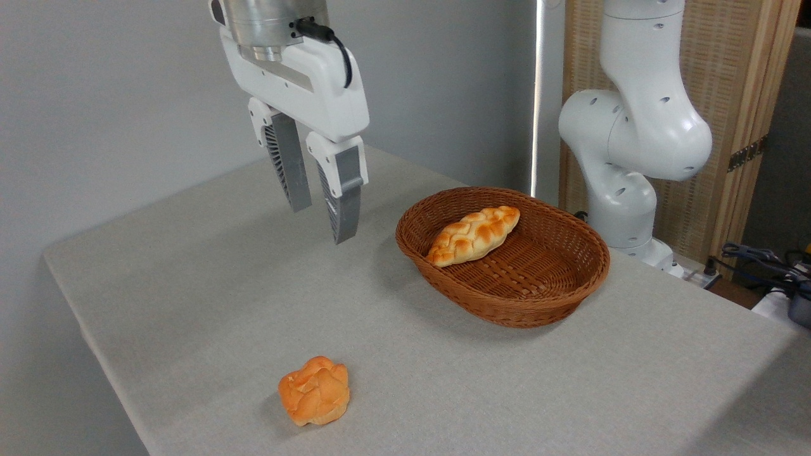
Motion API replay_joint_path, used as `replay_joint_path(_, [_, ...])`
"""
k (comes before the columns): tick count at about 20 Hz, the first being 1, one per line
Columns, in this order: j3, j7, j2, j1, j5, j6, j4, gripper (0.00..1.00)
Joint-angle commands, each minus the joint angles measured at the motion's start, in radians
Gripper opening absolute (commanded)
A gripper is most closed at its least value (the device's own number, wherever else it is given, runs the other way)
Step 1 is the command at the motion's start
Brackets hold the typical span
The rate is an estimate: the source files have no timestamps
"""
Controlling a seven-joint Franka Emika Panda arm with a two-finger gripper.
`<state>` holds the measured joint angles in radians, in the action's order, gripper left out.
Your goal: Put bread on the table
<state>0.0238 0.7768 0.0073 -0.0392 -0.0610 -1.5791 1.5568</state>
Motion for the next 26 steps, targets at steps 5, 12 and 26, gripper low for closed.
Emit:
replay_joint_path(5, [-0.001, 0.013, -0.061, -0.001, 0.015, -0.032, 0.104, 1.0])
replay_joint_path(12, [-0.004, -0.001, -0.059, -0.001, 0.041, -0.045, 0.114, 1.0])
replay_joint_path(26, [-0.022, -0.05, -0.059, -0.001, 0.039, -0.042, 0.112, 1.0])
